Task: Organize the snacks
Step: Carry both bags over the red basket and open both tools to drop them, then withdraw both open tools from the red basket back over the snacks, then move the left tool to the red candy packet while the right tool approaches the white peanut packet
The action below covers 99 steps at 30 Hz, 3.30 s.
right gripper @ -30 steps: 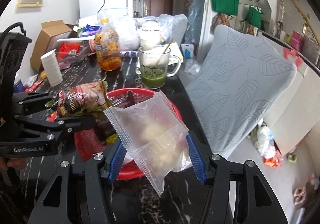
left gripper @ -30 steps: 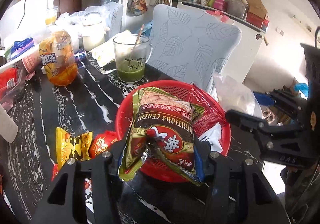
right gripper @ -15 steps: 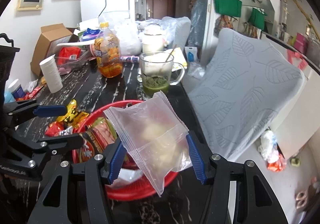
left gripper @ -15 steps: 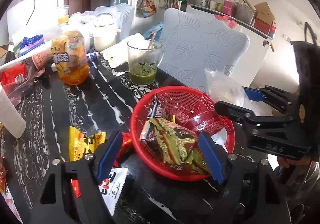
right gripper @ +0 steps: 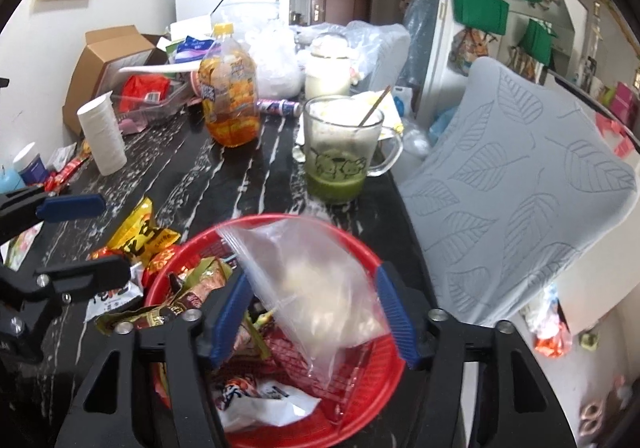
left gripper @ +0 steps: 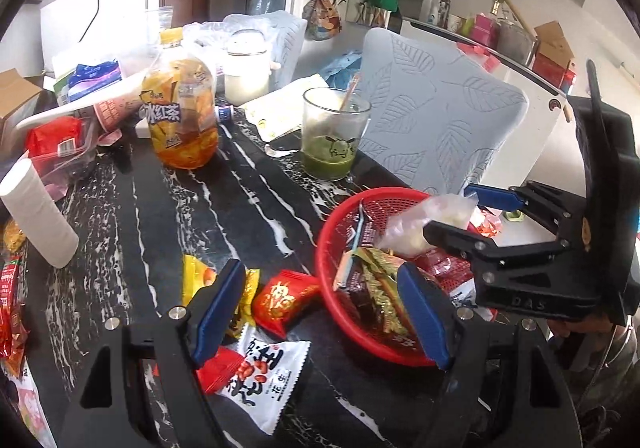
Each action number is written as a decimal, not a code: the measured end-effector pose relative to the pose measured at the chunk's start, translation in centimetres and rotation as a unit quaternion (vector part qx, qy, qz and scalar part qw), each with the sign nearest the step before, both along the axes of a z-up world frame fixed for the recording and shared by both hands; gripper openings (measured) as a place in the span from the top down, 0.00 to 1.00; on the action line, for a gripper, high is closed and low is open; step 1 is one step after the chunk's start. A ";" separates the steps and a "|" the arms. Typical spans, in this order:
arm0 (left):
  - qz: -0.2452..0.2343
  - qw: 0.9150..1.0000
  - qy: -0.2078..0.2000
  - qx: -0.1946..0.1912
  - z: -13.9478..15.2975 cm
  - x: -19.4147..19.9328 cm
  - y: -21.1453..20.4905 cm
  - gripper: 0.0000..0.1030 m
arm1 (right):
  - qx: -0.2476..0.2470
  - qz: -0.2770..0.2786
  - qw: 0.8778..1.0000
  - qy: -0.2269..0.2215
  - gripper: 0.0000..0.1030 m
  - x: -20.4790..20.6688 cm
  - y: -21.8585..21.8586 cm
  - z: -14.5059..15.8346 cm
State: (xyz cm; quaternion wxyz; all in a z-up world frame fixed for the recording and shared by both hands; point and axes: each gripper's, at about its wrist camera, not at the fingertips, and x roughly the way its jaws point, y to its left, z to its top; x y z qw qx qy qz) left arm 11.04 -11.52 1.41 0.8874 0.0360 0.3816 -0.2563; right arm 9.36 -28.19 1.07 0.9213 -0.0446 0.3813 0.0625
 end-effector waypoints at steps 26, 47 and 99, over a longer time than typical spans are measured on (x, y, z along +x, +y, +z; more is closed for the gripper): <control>0.084 0.995 -0.048 0.003 3.5 -4.9 5.7 0.25 | 0.012 0.080 0.996 -0.044 0.31 -3.5 5.7 2.9; 0.204 0.978 -0.047 -0.001 3.3 -11.4 12.3 0.25 | 0.035 0.213 0.975 -0.044 0.31 -6.9 13.4 2.8; 0.108 0.987 0.085 -0.086 -5.6 -0.3 14.1 0.25 | 0.006 0.159 0.985 0.062 0.31 -0.9 16.6 -5.1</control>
